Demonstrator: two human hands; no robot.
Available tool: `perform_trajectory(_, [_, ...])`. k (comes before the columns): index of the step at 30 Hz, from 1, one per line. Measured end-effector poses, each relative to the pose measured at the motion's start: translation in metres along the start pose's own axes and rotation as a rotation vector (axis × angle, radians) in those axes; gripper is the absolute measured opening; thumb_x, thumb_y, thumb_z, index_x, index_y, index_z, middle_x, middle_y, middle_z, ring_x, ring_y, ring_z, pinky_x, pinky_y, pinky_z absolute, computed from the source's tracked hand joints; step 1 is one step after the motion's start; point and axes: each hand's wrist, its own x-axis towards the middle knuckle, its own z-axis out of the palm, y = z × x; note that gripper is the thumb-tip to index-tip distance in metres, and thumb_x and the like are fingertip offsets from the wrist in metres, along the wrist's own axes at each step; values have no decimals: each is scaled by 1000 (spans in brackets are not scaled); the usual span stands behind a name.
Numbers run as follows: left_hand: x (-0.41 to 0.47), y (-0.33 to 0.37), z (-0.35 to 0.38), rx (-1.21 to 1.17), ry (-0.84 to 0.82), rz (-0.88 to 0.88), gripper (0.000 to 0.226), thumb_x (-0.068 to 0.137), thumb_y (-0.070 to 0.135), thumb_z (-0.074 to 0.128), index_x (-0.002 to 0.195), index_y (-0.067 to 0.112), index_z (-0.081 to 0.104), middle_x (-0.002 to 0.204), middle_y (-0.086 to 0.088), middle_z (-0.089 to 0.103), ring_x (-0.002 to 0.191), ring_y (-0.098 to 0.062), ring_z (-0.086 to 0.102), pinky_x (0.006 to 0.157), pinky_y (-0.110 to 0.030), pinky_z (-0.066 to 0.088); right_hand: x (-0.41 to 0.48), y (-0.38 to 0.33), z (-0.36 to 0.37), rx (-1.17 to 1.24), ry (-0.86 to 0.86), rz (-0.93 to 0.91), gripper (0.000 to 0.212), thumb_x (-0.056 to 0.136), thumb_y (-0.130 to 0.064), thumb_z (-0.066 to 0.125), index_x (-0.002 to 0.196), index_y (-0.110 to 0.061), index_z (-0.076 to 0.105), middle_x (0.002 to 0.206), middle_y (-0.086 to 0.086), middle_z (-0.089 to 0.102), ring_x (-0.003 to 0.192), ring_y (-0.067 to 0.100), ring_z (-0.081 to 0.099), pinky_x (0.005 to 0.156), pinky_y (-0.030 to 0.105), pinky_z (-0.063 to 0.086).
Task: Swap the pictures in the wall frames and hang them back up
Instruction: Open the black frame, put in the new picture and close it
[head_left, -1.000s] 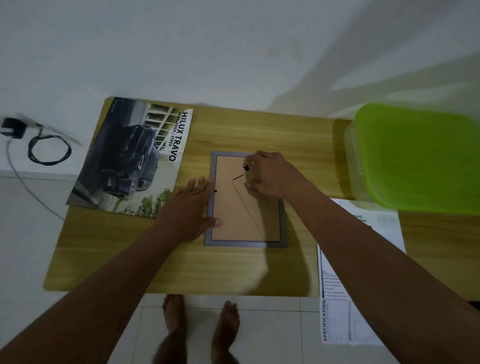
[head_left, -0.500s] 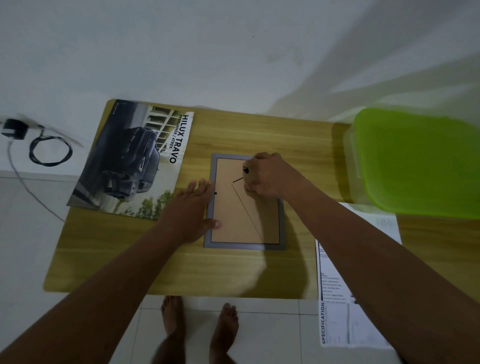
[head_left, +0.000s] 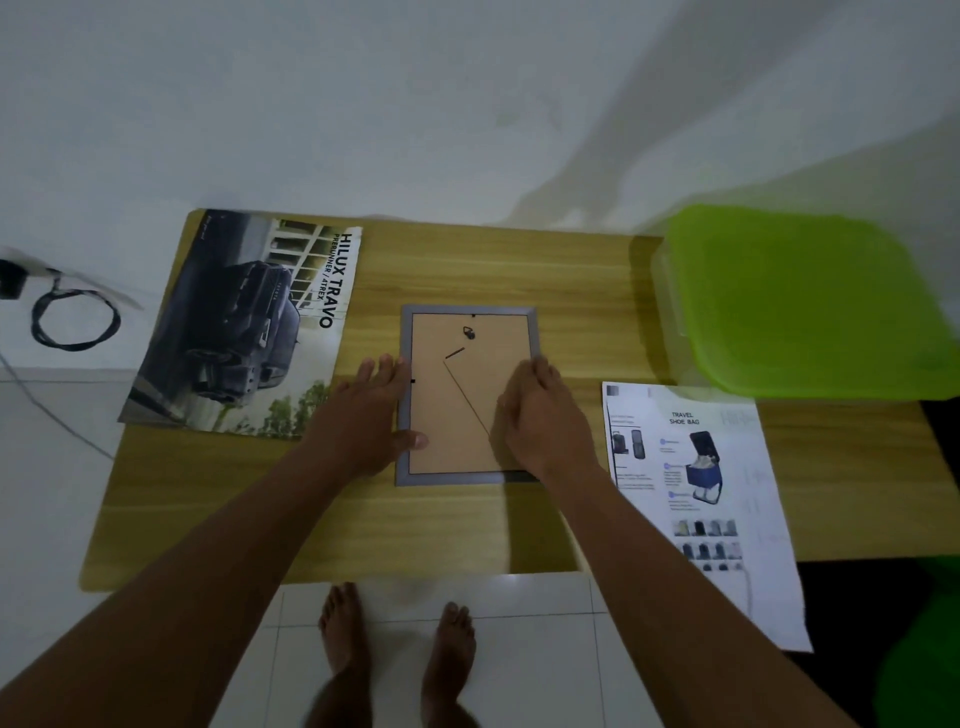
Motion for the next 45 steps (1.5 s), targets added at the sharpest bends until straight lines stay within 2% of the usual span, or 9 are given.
perform_trajectory(6, [2,-3,3,-19,-2,10,101,86,54,62,155,16,-2,163,-9,-3,150,-28,-2,119,-48,13,-15,0,19,108,135,41,38,103,-31,40,133,-9,50,154,10,37,141,25,39,102,42,49])
perform_trajectory(11, [4,-5,4,0,2,24,100,87,54,61,155,15,-1,163,-10,-2,150,-30,0,118,-48,15,-28,2,16,150,183,58,39,103,-32,45,134,-9,48,150,12,40,130,29,48,90,39,49])
perform_trajectory(14, [4,-5,5,-4,3,25,100,87,54,61,155,15,-1,163,-10,-2,150,-29,0,118,-48,15,-29,2,17,215,214,57,42,101,-30,50,136,-6,43,133,14,53,116,30,55,82,38,48])
perform_trajectory(17, [4,-5,5,-21,4,21,100,86,54,62,155,16,0,163,-10,-2,150,-29,-1,119,-48,13,-27,2,18,213,236,38,27,100,-29,52,117,-8,47,114,11,57,98,28,59,69,31,42])
perform_trajectory(25, [2,-5,4,-38,3,20,102,85,54,62,156,17,-1,163,-8,-2,150,-27,-2,120,-48,14,-25,4,18,329,236,126,29,96,-33,60,116,-14,52,103,5,63,91,20,58,76,32,48])
perform_trajectory(31, [3,-5,4,-12,-4,20,102,85,56,61,155,17,-1,163,-8,-2,150,-28,-1,119,-48,16,-23,3,12,321,205,144,29,96,-30,62,117,-10,57,110,8,65,99,24,62,77,25,40])
perform_trajectory(37, [2,-4,3,-17,6,22,101,85,54,63,156,16,0,163,-9,-1,150,-28,0,119,-47,15,-18,4,7,131,163,76,22,100,-28,55,109,-7,58,106,11,65,94,25,64,74,25,43])
perform_trajectory(41, [2,-3,2,-5,-7,11,101,86,55,62,155,17,-2,163,-8,-3,150,-28,-1,118,-47,15,-15,2,6,-42,129,7,29,105,-22,42,118,-2,57,113,15,63,95,25,65,78,29,51])
perform_trajectory(45, [0,-2,2,-7,-9,7,102,86,55,61,155,17,-2,163,-8,-3,150,-28,-1,119,-48,15,-14,-1,8,-122,119,-12,35,104,-15,35,132,1,51,128,17,54,106,25,60,83,28,50])
